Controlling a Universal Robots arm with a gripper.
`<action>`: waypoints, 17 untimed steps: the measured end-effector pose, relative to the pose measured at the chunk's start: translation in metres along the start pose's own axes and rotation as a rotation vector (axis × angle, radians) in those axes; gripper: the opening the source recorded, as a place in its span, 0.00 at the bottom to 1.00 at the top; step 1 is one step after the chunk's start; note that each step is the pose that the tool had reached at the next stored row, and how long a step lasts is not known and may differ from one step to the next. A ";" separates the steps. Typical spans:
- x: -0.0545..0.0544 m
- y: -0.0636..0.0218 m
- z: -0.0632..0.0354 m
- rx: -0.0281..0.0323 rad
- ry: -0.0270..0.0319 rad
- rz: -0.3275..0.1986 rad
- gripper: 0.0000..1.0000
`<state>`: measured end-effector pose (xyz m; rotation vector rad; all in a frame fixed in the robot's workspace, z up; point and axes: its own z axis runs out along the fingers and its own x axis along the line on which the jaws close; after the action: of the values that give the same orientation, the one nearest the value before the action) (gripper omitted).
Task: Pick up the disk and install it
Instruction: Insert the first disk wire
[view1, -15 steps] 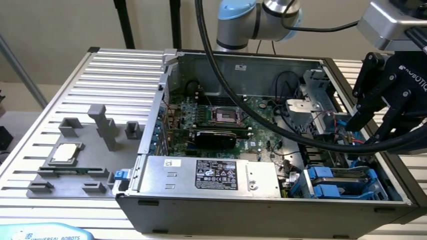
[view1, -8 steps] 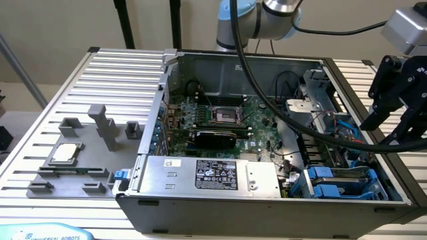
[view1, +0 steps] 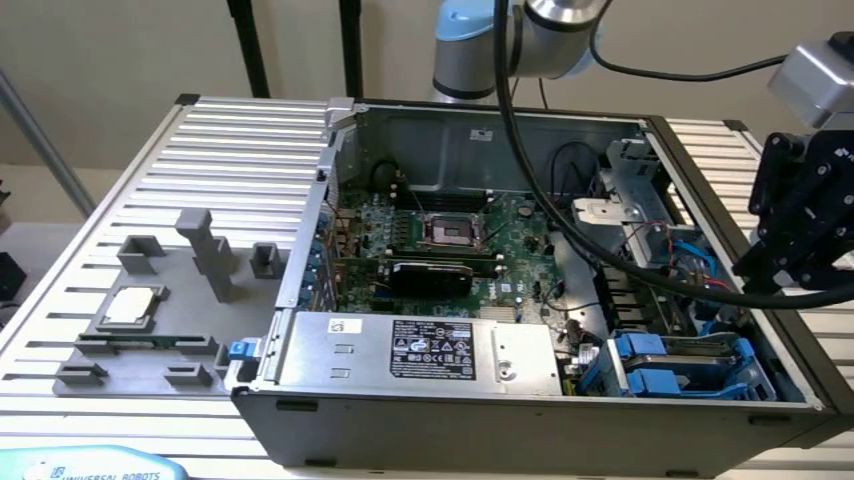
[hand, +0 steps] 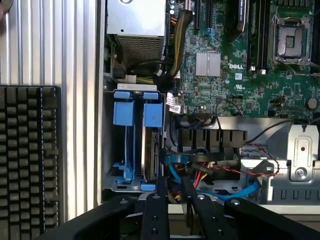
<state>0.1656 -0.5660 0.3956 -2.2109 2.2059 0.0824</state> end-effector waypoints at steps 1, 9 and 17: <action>0.000 -0.0007 0.0018 0.0000 0.0000 0.000 0.25; 0.000 -0.0016 0.0162 0.0000 0.0001 0.000 0.25; 0.000 0.0005 0.0309 0.0001 0.0002 0.000 0.25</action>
<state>0.1643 -0.5647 0.3648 -2.2112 2.2058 0.0821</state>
